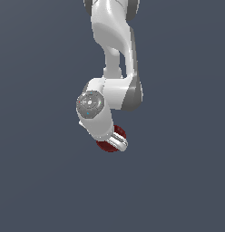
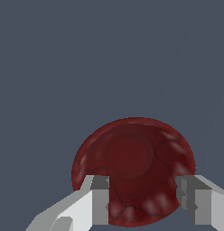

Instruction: Pick up the object and move it to a goal position.

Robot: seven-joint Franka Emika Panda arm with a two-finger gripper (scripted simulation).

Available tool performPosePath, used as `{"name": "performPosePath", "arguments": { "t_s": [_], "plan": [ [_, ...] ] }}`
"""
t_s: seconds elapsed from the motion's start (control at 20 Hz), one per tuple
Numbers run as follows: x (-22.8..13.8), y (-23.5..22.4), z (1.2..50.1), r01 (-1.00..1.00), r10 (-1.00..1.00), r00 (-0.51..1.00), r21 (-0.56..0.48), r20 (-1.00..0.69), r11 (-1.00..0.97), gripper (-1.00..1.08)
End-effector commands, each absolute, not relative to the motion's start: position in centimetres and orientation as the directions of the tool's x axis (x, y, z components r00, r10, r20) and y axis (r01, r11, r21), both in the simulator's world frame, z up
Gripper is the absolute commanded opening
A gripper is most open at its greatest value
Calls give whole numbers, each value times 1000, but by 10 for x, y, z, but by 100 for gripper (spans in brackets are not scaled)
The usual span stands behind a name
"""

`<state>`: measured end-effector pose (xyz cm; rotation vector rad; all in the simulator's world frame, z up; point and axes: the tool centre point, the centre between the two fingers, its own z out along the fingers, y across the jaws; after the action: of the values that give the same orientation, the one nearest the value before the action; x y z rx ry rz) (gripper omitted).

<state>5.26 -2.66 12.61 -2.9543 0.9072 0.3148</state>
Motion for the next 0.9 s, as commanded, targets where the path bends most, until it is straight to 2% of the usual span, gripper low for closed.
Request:
{"name": "performPosePath", "arguments": {
  "t_s": [0.0,0.85],
  "plan": [
    [59,-28,122,-619,-611,759,39,-225,-784,28],
    [87,-29,91,-882,-873,354,192,-335,-431,28]
  ]
}}
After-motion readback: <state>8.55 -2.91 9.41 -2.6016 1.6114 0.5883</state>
